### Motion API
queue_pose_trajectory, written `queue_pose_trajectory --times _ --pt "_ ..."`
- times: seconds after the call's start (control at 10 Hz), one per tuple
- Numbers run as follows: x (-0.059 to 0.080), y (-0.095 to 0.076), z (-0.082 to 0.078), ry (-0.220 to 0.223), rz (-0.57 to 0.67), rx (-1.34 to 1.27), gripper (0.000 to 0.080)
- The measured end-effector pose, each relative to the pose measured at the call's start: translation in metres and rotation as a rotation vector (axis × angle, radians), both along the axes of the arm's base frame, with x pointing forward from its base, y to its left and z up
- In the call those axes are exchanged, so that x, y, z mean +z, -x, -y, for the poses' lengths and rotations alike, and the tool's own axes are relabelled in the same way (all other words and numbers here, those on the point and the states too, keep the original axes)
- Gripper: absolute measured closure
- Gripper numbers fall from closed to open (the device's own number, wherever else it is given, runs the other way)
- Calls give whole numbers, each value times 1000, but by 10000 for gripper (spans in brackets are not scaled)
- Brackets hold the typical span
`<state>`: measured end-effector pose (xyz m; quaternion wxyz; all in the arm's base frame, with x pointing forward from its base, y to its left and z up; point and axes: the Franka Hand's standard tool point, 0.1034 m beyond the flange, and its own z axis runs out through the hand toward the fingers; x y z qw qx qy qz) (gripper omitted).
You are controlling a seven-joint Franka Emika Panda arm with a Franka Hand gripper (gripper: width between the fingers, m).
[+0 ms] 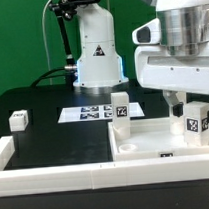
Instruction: Assemble square table
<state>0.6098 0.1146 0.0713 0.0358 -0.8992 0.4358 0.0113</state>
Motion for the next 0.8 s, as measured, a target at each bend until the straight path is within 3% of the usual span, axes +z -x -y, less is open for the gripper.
queue_pose_trajectory --times 0.1,0.3,0.8 --pt "-2 4 -6 1 -2 68 187" --pt "-3 7 -14 0 4 175 157" --pt "-3 7 -18 0 38 626 151"
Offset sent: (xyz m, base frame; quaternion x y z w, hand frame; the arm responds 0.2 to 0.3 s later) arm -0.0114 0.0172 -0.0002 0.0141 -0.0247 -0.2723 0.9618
